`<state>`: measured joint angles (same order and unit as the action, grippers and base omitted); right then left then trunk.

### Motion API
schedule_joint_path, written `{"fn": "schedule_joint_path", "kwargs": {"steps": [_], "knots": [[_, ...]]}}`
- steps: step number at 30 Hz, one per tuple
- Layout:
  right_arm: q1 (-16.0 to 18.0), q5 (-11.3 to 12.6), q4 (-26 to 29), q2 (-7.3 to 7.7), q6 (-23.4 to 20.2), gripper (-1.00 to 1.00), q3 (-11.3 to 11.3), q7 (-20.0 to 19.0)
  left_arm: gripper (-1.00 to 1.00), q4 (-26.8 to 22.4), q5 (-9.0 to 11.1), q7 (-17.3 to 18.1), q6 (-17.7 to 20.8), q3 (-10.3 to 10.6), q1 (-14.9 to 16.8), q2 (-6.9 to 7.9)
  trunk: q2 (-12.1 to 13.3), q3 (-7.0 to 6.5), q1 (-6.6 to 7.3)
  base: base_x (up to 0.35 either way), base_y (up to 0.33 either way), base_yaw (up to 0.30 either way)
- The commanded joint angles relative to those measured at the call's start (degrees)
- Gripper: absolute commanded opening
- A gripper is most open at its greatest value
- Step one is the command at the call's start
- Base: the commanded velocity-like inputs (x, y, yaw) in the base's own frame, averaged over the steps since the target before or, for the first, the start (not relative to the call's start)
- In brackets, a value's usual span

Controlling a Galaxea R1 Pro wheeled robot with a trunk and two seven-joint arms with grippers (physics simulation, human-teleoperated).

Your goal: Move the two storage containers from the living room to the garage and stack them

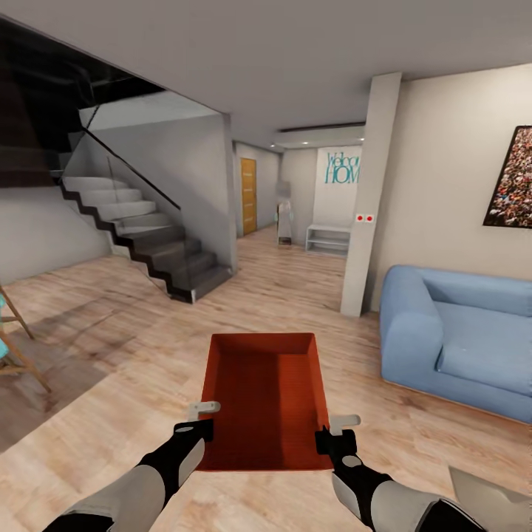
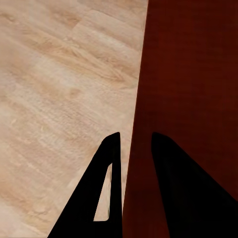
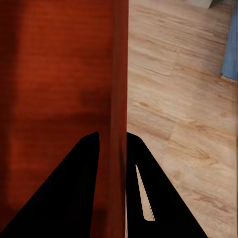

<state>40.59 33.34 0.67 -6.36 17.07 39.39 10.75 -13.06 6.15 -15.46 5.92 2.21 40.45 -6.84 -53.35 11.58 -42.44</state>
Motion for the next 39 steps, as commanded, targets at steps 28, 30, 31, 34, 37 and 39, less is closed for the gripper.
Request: {"fn": "schedule_joint_path", "kwargs": {"steps": [28,30,31,34,37,39], "knots": [[0.0,0.1,0.0,0.03,0.1,-1.0,-1.2,0.1,-1.0,-0.3,2.4,-0.5,0.4,-2.1,0.1,0.6,-0.1,0.08,-0.04,0.322,0.0,-0.116],[0.0,0.1,0.0,0.03,0.1,-1.0,-1.2,0.1,-1.0,-0.3,2.4,-0.5,0.4,-2.1,0.1,0.6,-0.1,0.08,-0.04,0.322,0.0,0.0],[0.0,0.1,0.0,0.03,0.1,-1.0,-1.2,0.1,-1.0,-0.3,2.4,-0.5,0.4,-2.1,0.1,0.6,-0.1,0.08,-0.04,0.322,0.0,0.0],[0.0,0.1,0.0,0.03,0.1,-1.0,-1.2,0.1,-1.0,-0.3,2.4,-0.5,0.4,-2.1,0.1,0.6,-0.1,0.08,-0.04,0.322,0.0,0.0],[0.0,0.1,0.0,0.03,0.1,-1.0,-1.3,0.1,-1.0,-0.3,2.4,-0.5,0.4,-2.1,0.1,0.6,-0.1,0.08,-0.04,0.322,0.0,0.0],[0.0,0.1,0.0,0.03,0.1,-1.0,-1.3,0.1,-1.0,-0.3,2.4,-0.5,0.4,-2.1,0.1,0.6,-0.1,0.08,-0.04,0.322,0.0,0.0]]}}
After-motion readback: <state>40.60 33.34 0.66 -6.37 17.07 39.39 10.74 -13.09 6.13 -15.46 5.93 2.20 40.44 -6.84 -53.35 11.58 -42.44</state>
